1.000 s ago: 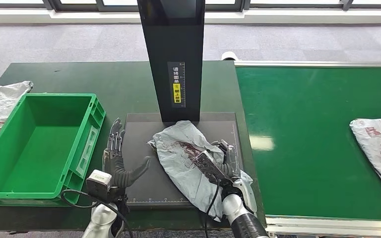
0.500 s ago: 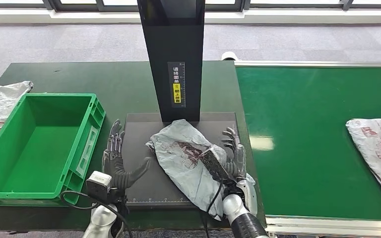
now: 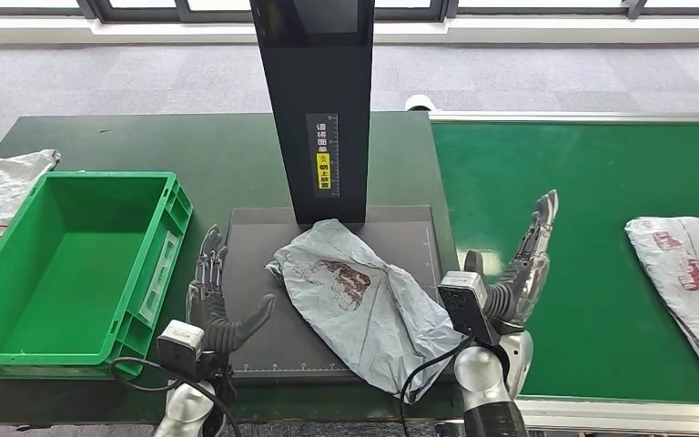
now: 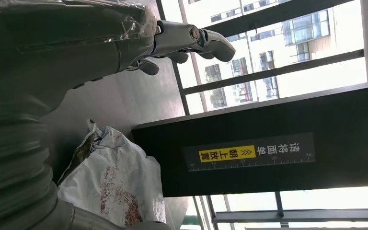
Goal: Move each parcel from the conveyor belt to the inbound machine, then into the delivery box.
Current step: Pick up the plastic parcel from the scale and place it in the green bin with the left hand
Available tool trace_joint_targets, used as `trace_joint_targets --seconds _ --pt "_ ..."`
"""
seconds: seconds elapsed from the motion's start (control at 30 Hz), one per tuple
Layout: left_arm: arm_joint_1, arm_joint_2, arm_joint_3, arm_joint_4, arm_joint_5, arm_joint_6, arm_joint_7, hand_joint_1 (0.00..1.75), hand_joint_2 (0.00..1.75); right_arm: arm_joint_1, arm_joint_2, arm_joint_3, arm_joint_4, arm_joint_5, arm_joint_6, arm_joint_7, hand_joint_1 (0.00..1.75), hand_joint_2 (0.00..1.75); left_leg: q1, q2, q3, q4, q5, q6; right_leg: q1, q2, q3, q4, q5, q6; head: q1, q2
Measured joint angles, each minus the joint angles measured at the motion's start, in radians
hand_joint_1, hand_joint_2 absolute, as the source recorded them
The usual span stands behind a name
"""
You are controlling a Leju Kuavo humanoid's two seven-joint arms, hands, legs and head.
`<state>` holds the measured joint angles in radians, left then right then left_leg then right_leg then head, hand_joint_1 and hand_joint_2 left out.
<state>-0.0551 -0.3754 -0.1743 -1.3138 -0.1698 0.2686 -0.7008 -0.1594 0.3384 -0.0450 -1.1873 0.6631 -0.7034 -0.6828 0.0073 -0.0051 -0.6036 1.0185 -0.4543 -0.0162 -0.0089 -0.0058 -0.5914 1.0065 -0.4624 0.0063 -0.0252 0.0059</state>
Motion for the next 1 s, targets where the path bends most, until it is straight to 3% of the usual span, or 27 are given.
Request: trace_joint_targets --seconds 0.57,0.7,0.83,1.0 --pt "0.000 -0.002 0.000 0.000 0.000 0.000 0.000 0.00 1.75 0.018 -0.005 -0.005 -0.051 -0.002 0.000 0.000 0.00 0.00 0.000 0.000 0.000 0.000 0.000 0.000 0.000 0.000 0.000 0.000 0.000 0.000 0.000 0.000" --pt "0.000 -0.002 0.000 0.000 0.000 0.002 0.000 0.00 1.75 0.027 -0.005 -0.005 -0.076 -0.021 0.000 -0.009 0.00 1.75 0.000 0.000 0.000 0.000 0.000 0.000 0.000 0.000 0.000 0.000 0.000 0.000 0.000 0.000" --pt "-0.002 -0.001 0.000 0.003 -0.022 0.019 0.000 0.00 1.75 0.044 -0.006 -0.005 -0.147 -0.063 0.000 -0.017 0.00 1.75 0.000 0.000 0.000 0.000 0.000 0.000 0.000 0.001 0.000 0.000 0.000 0.000 0.000 0.000" --pt "-0.033 -0.002 0.000 0.065 -0.176 0.111 0.002 0.00 1.75 0.074 -0.008 -0.005 -0.298 -0.105 0.000 -0.018 0.00 1.75 -0.001 0.000 0.000 0.000 0.000 0.000 -0.001 0.000 0.000 0.000 0.000 0.000 0.000 0.000"
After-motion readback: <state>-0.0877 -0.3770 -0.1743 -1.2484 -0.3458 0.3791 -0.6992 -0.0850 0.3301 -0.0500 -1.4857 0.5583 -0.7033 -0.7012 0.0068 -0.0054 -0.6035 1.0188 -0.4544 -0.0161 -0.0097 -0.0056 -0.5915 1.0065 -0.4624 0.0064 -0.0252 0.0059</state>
